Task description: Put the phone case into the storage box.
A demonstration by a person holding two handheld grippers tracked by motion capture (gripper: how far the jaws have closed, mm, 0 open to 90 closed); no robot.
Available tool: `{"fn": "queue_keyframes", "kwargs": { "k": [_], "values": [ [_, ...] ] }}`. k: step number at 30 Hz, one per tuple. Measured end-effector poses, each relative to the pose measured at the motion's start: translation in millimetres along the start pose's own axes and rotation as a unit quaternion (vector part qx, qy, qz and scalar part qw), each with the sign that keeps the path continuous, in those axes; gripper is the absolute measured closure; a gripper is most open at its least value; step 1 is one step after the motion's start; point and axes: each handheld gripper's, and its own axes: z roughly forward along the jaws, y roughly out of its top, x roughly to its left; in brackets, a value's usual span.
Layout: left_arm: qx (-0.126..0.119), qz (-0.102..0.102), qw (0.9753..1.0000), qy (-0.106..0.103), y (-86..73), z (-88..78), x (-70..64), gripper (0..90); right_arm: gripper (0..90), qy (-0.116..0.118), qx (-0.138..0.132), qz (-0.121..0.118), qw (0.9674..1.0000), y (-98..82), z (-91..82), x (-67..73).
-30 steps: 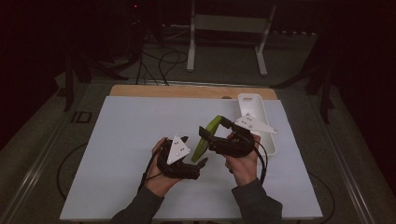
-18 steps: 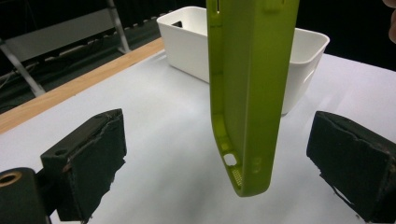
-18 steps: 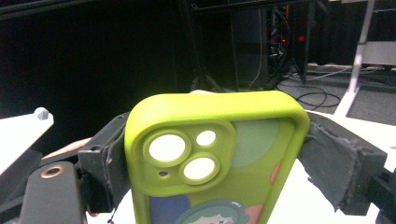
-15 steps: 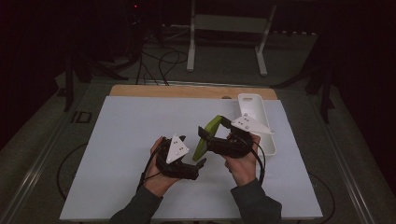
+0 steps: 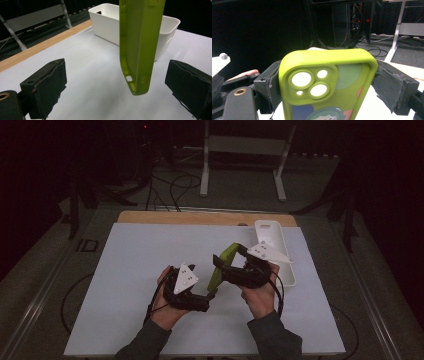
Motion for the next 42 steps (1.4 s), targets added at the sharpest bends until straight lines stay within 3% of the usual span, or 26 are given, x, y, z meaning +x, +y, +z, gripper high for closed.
{"fn": "queue_keyframes", "kwargs": {
  "k": [42],
  "values": [
    [0.0, -0.005, 0.9999, 0.014, -5.9, -11.6, 12.9, 3.8, 16.9, -0.033, 0.002, 0.006, 0.9994, 4.6, -3.9, -13.6]
  ]
}}
